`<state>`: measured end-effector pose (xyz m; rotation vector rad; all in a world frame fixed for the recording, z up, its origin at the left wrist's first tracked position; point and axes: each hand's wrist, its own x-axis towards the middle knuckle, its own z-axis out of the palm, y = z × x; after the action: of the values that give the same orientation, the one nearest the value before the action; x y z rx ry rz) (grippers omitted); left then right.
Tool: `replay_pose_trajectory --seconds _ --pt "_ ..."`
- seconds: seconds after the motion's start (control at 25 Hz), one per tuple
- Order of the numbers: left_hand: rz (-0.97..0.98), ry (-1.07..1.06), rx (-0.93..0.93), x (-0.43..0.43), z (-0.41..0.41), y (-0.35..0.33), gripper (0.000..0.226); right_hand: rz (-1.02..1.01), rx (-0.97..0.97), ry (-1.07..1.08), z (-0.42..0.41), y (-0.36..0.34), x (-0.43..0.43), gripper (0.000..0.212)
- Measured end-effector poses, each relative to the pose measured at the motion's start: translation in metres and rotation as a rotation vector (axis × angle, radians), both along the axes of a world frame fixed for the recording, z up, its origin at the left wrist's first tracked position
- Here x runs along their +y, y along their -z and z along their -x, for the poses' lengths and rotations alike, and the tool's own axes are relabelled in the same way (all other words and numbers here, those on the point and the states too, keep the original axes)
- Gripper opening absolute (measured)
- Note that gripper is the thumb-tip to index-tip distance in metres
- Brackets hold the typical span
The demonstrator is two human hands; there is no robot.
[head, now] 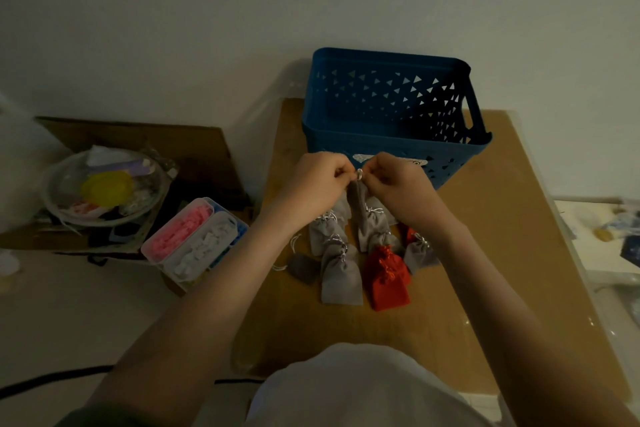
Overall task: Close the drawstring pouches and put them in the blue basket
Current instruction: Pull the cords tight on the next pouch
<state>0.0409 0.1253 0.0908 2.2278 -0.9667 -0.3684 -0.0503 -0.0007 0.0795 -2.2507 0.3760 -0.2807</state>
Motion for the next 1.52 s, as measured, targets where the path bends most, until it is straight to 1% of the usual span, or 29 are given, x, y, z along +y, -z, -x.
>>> replay_pose_trajectory --seconds 0.08,0.12,0.2,0.28,0.36,0.4,0.52,0.6,0.76,0.92,1.04,1.16,1.24,1.4,1.52 --pt "0.028 -0.081 0.011 -0.004 -0.001 0.003 0.009 -0.057 0.010 0.031 -0.002 0.000 0.001 0.004" --pt "0.050 -0.160 0.011 -0.006 -0.001 0.004 0.009 -0.133 0.011 0.045 -0.003 -0.001 0.001 0.005" --pt "0.090 -0.315 -0.013 -0.008 0.000 0.007 0.018 -0.304 -0.013 0.065 -0.004 0.000 0.002 0.008" --pt "0.144 -0.358 -0.028 -0.011 0.003 0.009 0.017 -0.416 -0.061 0.085 -0.007 0.002 0.002 0.011" --pt "0.217 -0.308 -0.072 -0.014 0.007 0.010 0.008 -0.485 -0.102 0.083 -0.009 0.004 0.003 0.012" --pt "0.249 -0.274 -0.123 -0.015 0.008 0.011 0.008 -0.506 -0.116 0.080 -0.010 0.004 0.003 0.014" --pt "0.252 -0.201 -0.278 -0.016 0.006 0.016 0.013 -0.558 -0.144 0.075 -0.011 0.004 0.000 0.019" --pt "0.239 -0.193 -0.331 -0.016 0.004 0.019 0.015 -0.612 -0.152 0.058 -0.012 0.005 -0.004 0.018" --pt "0.345 -0.183 -0.444 -0.017 0.003 0.023 0.023 -0.692 -0.136 0.006 -0.015 0.007 -0.008 0.017" --pt "0.429 -0.129 -0.591 -0.014 0.000 0.029 0.020 -0.818 -0.128 -0.020 -0.016 0.006 -0.009 0.017" --pt "0.410 -0.058 -0.712 -0.013 -0.005 0.032 0.021 -0.824 -0.124 -0.018 -0.018 0.007 -0.011 0.018" --pt "0.379 -0.030 -0.708 -0.014 -0.007 0.030 0.023 -0.789 -0.109 -0.029 -0.018 0.007 -0.015 0.016" --pt "0.343 0.026 -0.708 -0.014 -0.008 0.026 0.023 -0.736 -0.090 -0.028 -0.017 0.004 -0.017 0.016" --pt "0.224 0.157 -0.803 -0.013 -0.014 0.019 0.013 -0.666 -0.067 0.000 -0.013 0.006 -0.015 0.013" --pt "0.189 0.199 -0.798 -0.012 -0.011 0.021 0.010 -0.623 -0.048 0.032 -0.010 0.009 -0.016 0.010"
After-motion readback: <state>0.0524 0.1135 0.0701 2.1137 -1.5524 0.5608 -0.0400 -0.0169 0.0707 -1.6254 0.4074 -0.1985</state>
